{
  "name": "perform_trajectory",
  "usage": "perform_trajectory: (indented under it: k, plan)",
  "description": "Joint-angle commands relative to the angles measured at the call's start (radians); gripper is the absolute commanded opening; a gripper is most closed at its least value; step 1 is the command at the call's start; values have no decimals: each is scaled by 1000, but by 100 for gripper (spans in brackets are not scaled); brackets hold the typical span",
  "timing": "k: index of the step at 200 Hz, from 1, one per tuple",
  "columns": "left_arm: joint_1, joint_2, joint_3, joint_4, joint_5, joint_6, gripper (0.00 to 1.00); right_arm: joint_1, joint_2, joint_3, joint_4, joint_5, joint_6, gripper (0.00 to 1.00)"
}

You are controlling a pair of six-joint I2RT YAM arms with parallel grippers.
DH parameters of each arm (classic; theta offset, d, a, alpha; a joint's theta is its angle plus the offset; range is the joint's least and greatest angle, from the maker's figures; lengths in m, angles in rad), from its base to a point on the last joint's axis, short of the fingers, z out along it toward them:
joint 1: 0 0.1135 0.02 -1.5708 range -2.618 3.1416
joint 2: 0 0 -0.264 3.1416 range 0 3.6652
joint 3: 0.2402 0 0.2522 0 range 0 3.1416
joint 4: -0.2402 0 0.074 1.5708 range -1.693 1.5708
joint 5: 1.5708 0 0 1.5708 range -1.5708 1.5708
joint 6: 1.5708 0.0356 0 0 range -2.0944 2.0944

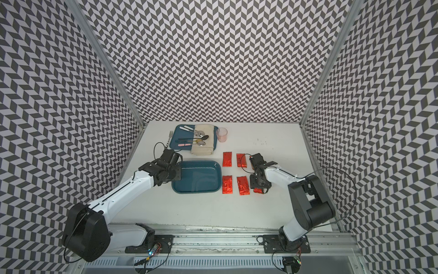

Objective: Take the tea bags out of the storage box
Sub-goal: Place the tea bag at the center of the board, then place the storage box at the center of the board.

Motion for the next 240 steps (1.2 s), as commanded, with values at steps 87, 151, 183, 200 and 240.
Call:
perform_trajectory:
  k: [87,151,183,200,240]
  plan:
    - [-4,-20,4,24,-10,-4,0,3,-85,18,-2,-10,1,77]
    - [-4,34,5,17,-26,-11,0,-10,-329,47,42,101,25,88]
    - [-3,84,8,17,-21,-11,0,-14,-408,11,106,89,20,88]
    - [-2,125,15,7,-16,-11,0,-19,-431,1,121,107,16,88]
    - [37,149,19,5,-10,-11,30,-43,-447,-4,124,121,12,88]
